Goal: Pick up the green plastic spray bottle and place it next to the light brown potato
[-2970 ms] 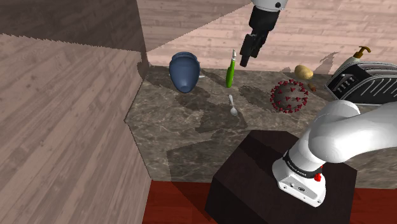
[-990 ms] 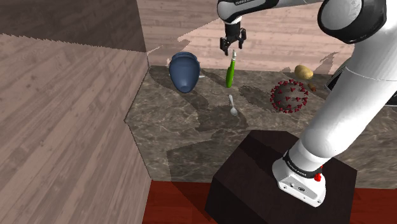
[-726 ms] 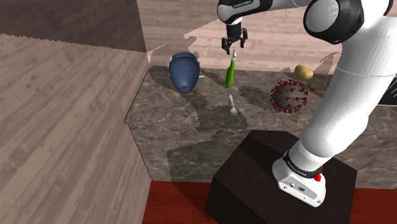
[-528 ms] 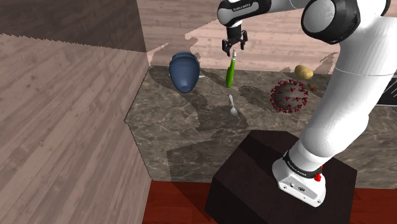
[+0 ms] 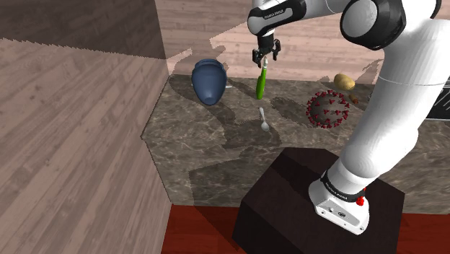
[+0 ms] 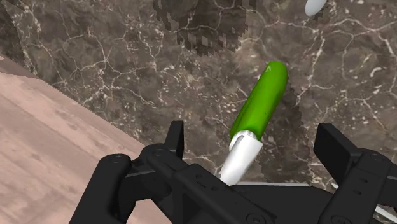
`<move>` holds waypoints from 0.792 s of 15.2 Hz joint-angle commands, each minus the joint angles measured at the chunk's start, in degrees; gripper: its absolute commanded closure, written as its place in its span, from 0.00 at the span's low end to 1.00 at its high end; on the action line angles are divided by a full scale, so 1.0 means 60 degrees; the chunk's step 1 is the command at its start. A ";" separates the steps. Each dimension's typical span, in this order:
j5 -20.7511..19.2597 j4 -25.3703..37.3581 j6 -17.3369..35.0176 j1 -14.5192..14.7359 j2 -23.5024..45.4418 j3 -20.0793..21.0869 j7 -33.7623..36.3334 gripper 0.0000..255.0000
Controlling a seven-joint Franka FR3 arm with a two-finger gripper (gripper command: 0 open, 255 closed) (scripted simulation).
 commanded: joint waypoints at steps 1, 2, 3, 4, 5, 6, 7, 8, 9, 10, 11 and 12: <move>0.0000 0.0000 0.0005 -0.0002 0.0002 -0.0001 -0.0002 0.00; 0.0000 0.0000 0.0005 -0.0002 0.0002 -0.0001 -0.0002 0.00; 0.0000 0.0000 0.0004 -0.0002 0.0002 -0.0001 -0.0002 0.00; 0.0000 0.0000 0.0004 -0.0002 0.0002 -0.0001 -0.0002 1.00; 0.0000 0.0000 0.0004 -0.0002 0.0002 -0.0001 -0.0002 1.00; 0.0000 0.0000 0.0004 -0.0002 0.0002 -0.0001 -0.0002 1.00; 0.0000 0.0000 0.0004 -0.0002 0.0002 -0.0001 -0.0002 1.00; 0.0000 -0.0002 0.0004 -0.0002 0.0001 -0.0001 -0.0002 1.00; 0.0000 -0.0002 0.0005 -0.0002 0.0001 -0.0001 -0.0002 1.00; 0.0000 -0.0005 0.0007 -0.0002 0.0001 -0.0001 -0.0002 1.00; 0.0000 -0.0005 0.0008 -0.0002 0.0001 -0.0001 -0.0002 1.00; 0.0000 -0.0003 0.0008 -0.0002 0.0003 -0.0001 -0.0001 1.00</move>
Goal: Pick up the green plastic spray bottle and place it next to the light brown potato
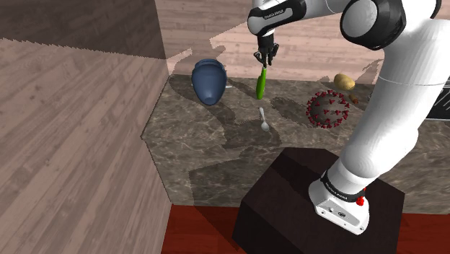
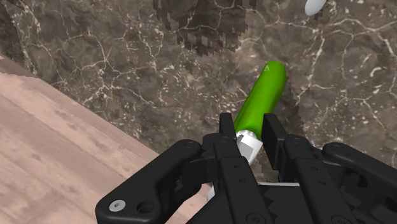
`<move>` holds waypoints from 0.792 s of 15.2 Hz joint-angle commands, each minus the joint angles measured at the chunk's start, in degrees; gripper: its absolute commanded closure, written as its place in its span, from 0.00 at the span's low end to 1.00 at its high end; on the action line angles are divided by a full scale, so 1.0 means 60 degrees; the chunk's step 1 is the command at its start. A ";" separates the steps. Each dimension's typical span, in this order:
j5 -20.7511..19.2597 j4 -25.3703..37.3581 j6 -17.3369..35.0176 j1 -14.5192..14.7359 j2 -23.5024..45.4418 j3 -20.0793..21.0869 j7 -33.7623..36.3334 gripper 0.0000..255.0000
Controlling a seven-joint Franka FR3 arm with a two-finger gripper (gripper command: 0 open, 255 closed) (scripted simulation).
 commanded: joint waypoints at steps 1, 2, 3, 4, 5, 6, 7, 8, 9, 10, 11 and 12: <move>-0.0002 0.0001 -0.0003 -0.0002 0.0003 -0.0002 -0.0001 1.00; 0.0006 0.0083 -0.0115 0.0001 -0.0030 -0.0001 -0.0031 1.00; 0.0014 0.0167 -0.0227 0.0004 -0.0061 0.0000 -0.0062 1.00; 0.0021 0.0258 -0.0340 0.0007 -0.0088 0.0001 -0.0093 1.00; 0.0029 0.0349 -0.0454 0.0010 -0.0114 0.0003 -0.0123 1.00; 0.0036 0.0443 -0.0568 0.0013 -0.0139 0.0003 -0.0154 1.00; 0.0043 0.0538 -0.0682 0.0016 -0.0161 0.0004 -0.0185 1.00; 0.0051 0.0637 -0.0798 0.0019 -0.0182 0.0005 -0.0217 1.00; 0.0058 0.0738 -0.0913 0.0021 -0.0200 0.0006 -0.0248 1.00; 0.0064 0.0842 -0.1030 0.0024 -0.0217 0.0007 -0.0279 1.00; 0.0071 0.0949 -0.1147 0.0027 -0.0231 0.0007 -0.0311 1.00; 0.0078 0.1058 -0.1265 0.0029 -0.0244 0.0008 -0.0343 1.00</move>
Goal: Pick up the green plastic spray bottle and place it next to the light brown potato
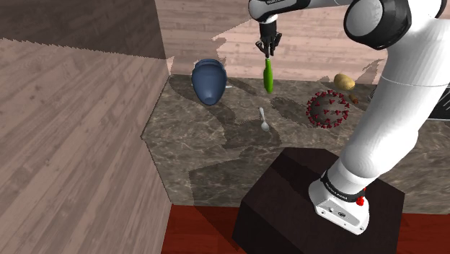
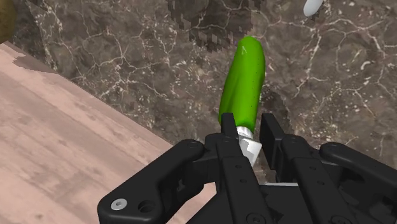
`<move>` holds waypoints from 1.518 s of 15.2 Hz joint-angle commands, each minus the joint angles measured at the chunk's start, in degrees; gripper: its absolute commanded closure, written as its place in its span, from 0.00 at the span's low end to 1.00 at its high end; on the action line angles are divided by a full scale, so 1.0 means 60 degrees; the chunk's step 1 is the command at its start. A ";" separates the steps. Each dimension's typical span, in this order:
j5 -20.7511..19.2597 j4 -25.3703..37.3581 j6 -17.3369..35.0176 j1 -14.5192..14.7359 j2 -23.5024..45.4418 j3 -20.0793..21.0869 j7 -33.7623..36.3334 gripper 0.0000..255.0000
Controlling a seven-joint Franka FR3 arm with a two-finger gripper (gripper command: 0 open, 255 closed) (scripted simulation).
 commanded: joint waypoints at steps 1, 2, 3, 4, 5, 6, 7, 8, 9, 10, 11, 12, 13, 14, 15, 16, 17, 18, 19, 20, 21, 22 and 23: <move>0.0015 0.0228 -0.0243 0.0007 -0.0019 0.0002 -0.0062 1.00; 0.0021 0.0343 -0.0362 0.0009 -0.0027 0.0003 -0.0094 1.00; 0.0027 0.0462 -0.0482 0.0011 -0.0033 0.0003 -0.0127 1.00; 0.0033 0.0583 -0.0603 0.0014 -0.0037 0.0004 -0.0159 1.00; 0.0040 0.0707 -0.0724 0.0016 -0.0038 0.0004 -0.0192 1.00; 0.0045 0.0835 -0.0847 0.0018 -0.0037 0.0004 -0.0225 1.00; 0.0051 0.0966 -0.0970 0.0020 -0.0034 0.0004 -0.0259 1.00; 0.0057 0.1100 -0.1094 0.0022 -0.0028 0.0004 -0.0293 1.00; 0.0062 0.1238 -0.1219 0.0023 -0.0019 0.0003 -0.0327 1.00; 0.0068 0.1380 -0.1346 0.0025 -0.0009 0.0003 -0.0362 1.00; 0.0073 0.1525 -0.1473 0.0026 0.0005 0.0002 -0.0397 1.00; 0.0078 0.1675 -0.1601 0.0028 0.0021 0.0002 -0.0432 1.00; 0.0084 0.1828 -0.1731 0.0029 0.0040 0.0001 -0.0468 1.00; 0.0089 0.1986 -0.1862 0.0030 0.0062 0.0000 -0.0504 1.00; 0.0094 0.2148 -0.1995 0.0030 0.0088 -0.0001 -0.0541 1.00; 0.0099 0.2315 -0.2128 0.0031 0.0116 -0.0002 -0.0578 1.00; 0.0104 0.2487 -0.2264 0.0031 0.0147 -0.0003 -0.0616 1.00; 0.0108 0.2664 -0.2401 0.0031 0.0182 -0.0005 -0.0655 1.00; 0.0113 0.2847 -0.2540 0.0031 0.0221 -0.0007 -0.0694 1.00; 0.0117 0.2991 -0.2649 0.0031 0.0253 -0.0008 -0.0725 1.00; 0.0110 0.2757 -0.2516 -0.0091 0.0097 -0.0078 -0.0890 1.00; 0.0103 0.2542 -0.2389 -0.0213 -0.0047 -0.0148 -0.1058 1.00; 0.0097 0.2345 -0.2267 -0.0335 -0.0178 -0.0222 -0.1229 1.00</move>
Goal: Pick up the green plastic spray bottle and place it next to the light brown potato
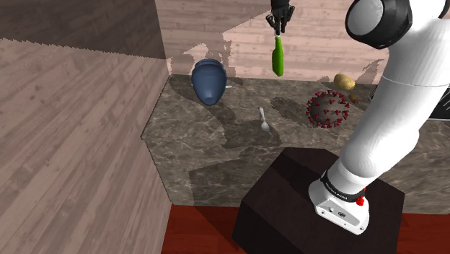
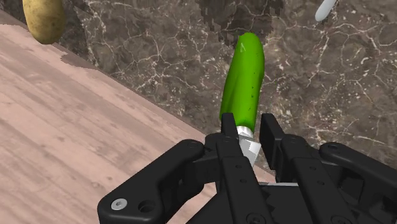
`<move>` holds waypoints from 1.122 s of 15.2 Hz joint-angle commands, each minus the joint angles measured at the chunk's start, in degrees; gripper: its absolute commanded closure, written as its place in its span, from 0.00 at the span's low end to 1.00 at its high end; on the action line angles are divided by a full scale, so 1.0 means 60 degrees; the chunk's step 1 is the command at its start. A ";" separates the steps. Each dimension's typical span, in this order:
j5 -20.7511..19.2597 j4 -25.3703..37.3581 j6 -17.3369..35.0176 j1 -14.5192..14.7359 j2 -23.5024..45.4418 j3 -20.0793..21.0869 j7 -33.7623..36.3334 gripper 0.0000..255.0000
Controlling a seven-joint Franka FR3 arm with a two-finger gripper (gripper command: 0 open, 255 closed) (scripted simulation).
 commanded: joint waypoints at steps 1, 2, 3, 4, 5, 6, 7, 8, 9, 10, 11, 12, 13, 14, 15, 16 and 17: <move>-0.0009 -0.0366 0.0246 -0.0233 -0.0229 -0.0140 -0.0328 1.00; -0.0013 -0.0529 0.0358 -0.0355 -0.0337 -0.0218 -0.0507 1.00; -0.0014 -0.0676 0.0467 -0.0478 -0.0434 -0.0298 -0.0688 1.00; -0.0014 -0.0808 0.0572 -0.0601 -0.0521 -0.0379 -0.0873 1.00; -0.0012 -0.0925 0.0673 -0.0726 -0.0597 -0.0461 -0.1060 1.00; -0.0008 -0.1028 0.0771 -0.0851 -0.0663 -0.0544 -0.1250 1.00; -0.0001 -0.1117 0.0865 -0.0976 -0.0718 -0.0629 -0.1443 1.00; 0.0009 -0.1193 0.0957 -0.1100 -0.0763 -0.0718 -0.1639 1.00; 0.0021 -0.1255 0.1046 -0.1228 -0.0798 -0.0803 -0.1837 1.00; 0.0037 -0.1303 0.1131 -0.1357 -0.0822 -0.0890 -0.2038 1.00; 0.0057 -0.1338 0.1214 -0.1486 -0.0836 -0.0978 -0.2241 1.00; 0.0080 -0.1361 0.1294 -0.1616 -0.0840 -0.1067 -0.2448 1.00; 0.0108 -0.1370 0.1371 -0.1747 -0.0834 -0.1157 -0.2656 1.00; 0.0140 -0.1366 0.1444 -0.1881 -0.0817 -0.1244 -0.2867 1.00; 0.0177 -0.1349 0.1515 -0.2017 -0.0790 -0.1332 -0.3081 1.00; 0.0219 -0.1318 0.1582 -0.2155 -0.0753 -0.1419 -0.3297 1.00; 0.0267 -0.1275 0.1646 -0.2294 -0.0705 -0.1506 -0.3515 1.00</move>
